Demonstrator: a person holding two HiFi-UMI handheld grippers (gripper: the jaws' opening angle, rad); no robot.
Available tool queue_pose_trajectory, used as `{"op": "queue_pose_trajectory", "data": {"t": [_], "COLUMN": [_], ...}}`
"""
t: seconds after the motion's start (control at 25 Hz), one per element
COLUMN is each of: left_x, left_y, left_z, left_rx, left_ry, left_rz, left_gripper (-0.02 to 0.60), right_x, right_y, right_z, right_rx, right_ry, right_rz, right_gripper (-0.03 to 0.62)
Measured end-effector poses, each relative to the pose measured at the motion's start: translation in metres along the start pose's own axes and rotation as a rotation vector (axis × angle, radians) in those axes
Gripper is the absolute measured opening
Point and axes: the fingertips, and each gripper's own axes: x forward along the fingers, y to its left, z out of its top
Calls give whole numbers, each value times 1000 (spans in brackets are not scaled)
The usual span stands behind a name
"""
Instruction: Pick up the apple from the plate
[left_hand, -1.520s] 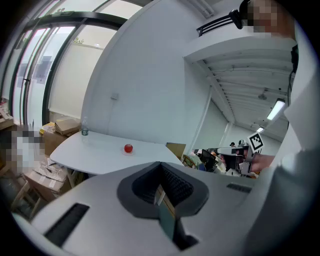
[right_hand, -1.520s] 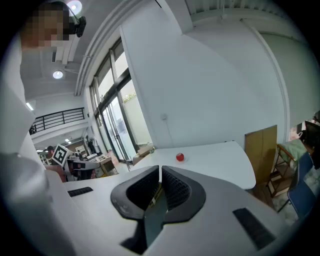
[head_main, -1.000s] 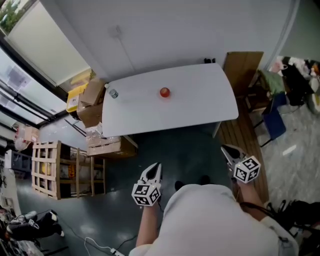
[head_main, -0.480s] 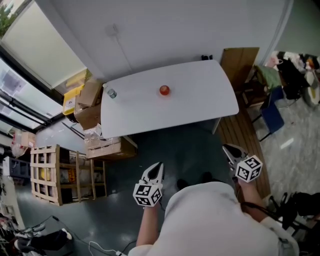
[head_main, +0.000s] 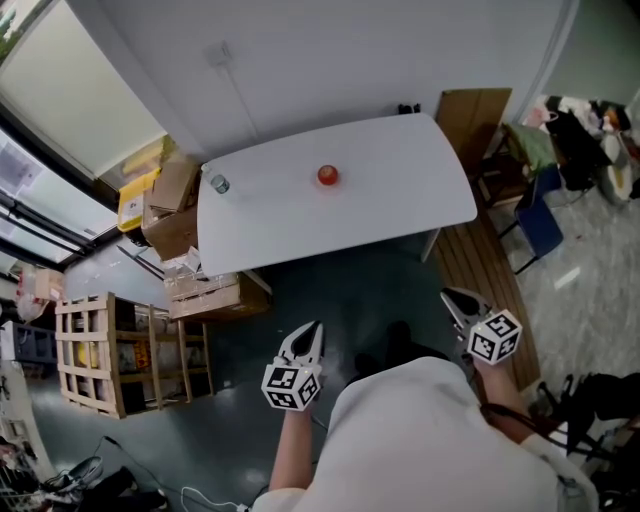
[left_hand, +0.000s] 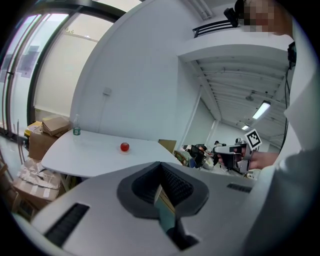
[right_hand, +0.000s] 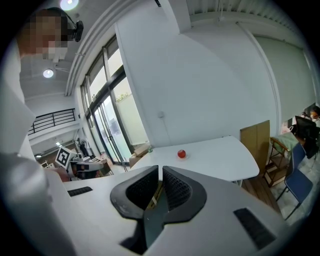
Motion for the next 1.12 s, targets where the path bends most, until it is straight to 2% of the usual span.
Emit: {"op": "queue_pose_trajectory", "data": {"t": [0.44,1.12], "left_x": [28,114], "left_y": [20,51], "left_z": [25,81], "left_rx": [-18,-58], "left_ry": [-13,-17], "left_rz": [49,165], "left_gripper": [2,2], "right_x": [50,171], "right_y": [-22,-85], "right_z": [27,96], "right_rx": [0,12], "right_ry": [10,75], "right_rz": [54,248], "right_gripper": [46,46]}}
